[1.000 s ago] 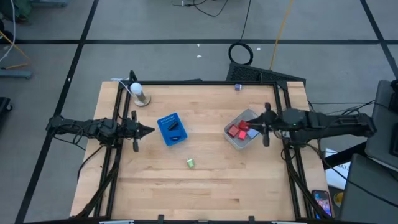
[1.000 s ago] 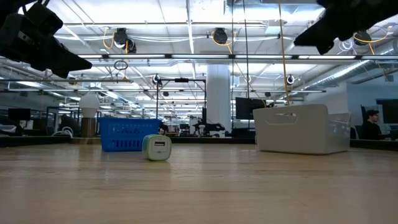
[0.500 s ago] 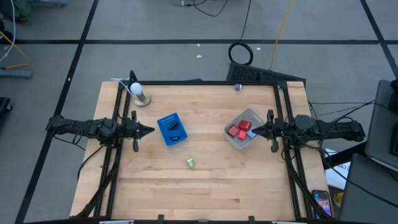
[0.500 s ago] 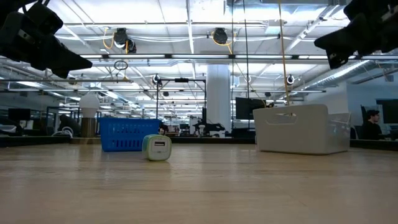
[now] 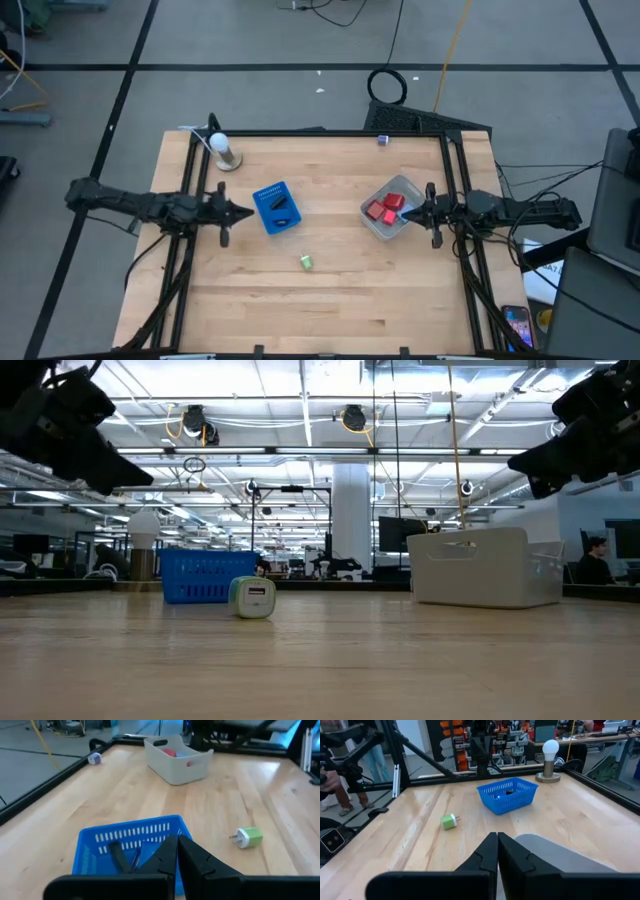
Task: Pick & Place Office items
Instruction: Put the green charger adapter into the grey bin
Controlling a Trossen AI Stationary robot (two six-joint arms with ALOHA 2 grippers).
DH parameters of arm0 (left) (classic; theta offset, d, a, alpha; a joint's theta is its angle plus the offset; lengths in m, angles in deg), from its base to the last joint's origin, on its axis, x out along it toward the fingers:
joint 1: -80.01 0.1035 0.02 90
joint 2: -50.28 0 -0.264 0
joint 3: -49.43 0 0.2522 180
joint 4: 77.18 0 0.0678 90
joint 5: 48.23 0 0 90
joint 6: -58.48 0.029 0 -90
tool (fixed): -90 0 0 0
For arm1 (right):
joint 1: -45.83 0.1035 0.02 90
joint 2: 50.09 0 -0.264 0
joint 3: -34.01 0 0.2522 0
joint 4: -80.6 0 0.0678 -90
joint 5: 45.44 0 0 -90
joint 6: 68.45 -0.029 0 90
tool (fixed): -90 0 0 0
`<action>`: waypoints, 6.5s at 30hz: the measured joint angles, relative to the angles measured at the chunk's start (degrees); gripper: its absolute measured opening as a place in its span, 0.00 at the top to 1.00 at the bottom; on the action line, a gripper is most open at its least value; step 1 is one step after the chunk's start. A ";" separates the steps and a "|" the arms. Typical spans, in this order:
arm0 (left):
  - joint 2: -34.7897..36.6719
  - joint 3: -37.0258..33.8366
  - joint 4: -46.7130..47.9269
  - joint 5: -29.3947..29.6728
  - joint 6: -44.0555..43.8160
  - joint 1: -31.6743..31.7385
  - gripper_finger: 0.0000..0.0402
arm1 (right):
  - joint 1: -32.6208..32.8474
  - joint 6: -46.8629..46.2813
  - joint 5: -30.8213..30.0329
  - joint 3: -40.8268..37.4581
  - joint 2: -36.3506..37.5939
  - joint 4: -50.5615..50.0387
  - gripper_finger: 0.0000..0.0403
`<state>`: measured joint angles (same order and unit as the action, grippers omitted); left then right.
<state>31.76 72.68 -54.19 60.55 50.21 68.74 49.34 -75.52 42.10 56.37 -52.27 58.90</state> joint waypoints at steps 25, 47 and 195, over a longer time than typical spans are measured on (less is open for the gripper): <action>-59.95 46.21 10.41 -16.16 10.99 -1.23 0.93 | 0.00 -3.20 5.67 -0.02 -0.02 -0.03 1.00; -87.50 59.72 22.12 -20.27 37.31 -3.43 0.27 | 0.00 -3.62 8.73 -0.02 -0.47 -0.47 1.00; -53.64 35.20 -43.89 -27.54 -2.60 9.15 0.69 | 20.44 64.48 -29.25 23.39 -60.04 48.36 0.47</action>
<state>-21.88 107.88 -98.08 33.01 47.62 77.88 69.78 -11.04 12.85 79.76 -112.30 107.26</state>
